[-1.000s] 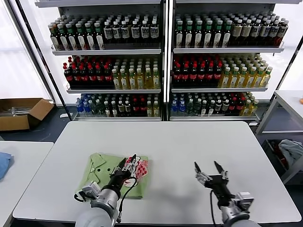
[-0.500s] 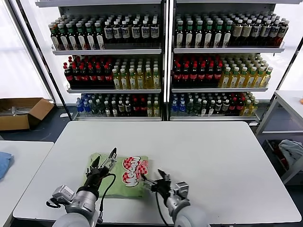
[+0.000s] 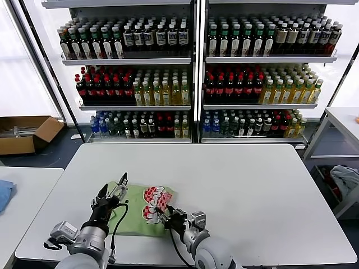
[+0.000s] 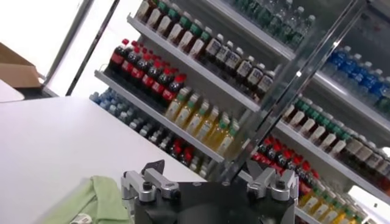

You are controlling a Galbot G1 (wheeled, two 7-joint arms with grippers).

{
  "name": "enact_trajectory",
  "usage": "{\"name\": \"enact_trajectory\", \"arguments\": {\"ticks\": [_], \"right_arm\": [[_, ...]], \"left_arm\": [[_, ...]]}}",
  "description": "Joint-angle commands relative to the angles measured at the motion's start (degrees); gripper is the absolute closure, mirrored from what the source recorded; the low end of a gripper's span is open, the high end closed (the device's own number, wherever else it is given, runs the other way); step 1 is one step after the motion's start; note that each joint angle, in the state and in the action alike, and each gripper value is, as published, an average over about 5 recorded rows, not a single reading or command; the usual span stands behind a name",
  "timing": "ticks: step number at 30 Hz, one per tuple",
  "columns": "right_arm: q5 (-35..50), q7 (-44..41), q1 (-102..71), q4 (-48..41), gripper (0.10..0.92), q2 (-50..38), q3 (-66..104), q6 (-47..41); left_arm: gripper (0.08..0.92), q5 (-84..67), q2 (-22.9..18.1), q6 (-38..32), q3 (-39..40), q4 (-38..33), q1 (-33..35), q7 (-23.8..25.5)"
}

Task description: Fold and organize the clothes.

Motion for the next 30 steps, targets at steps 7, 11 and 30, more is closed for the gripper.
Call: {"name": "enact_trajectory", "arguments": {"ticks": [7, 11, 30], "right_arm": [[-7.23, -8.26, -5.95, 10.23, 0.829, -16.32, 11.72, -1.93], [-7.1, -11.72, -7.86, 10.94, 0.882, -25.28, 17.33, -1.24], [-13.01, -8.74, -12.3, 14.14, 0.638, -23.52, 23.95, 2.88]], "left_arm": [[0.177, 1.47, -3.05, -0.15, -1.24, 1.08, -0.55, -0.19], [0.177, 1.81, -3.35, -0.26, -1.23, 1.14, -0.33, -0.17], [0.177, 4.89, -3.13, 1.08, -1.26, -0.05, 1.87, -0.36]]}}
